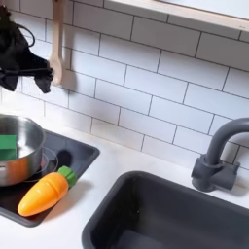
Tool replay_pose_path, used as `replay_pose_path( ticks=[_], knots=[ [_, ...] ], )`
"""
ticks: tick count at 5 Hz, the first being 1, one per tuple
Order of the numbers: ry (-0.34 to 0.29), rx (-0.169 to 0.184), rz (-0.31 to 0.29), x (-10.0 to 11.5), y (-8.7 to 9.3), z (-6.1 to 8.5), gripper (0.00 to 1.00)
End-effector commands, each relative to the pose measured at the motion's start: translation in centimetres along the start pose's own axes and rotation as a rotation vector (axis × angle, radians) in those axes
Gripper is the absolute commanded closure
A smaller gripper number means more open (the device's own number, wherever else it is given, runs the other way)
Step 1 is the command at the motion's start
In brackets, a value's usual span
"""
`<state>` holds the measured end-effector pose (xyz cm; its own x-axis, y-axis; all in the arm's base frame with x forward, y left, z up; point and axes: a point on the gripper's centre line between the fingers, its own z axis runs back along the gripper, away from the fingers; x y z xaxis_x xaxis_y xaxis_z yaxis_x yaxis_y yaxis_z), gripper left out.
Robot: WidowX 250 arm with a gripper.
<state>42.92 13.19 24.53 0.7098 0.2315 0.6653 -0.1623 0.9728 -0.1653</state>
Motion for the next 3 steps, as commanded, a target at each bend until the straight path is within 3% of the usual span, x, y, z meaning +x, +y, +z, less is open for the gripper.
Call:
replay_pose_path(
  ticks=[1,3],
  knots=[
    [-0.017,-0.035,-0.015,0.4,-0.3,-1.4,0.0],
    [-0.107,-0.111,-0.038,1.8,-1.2,-1.7,0.0]
  ],
)
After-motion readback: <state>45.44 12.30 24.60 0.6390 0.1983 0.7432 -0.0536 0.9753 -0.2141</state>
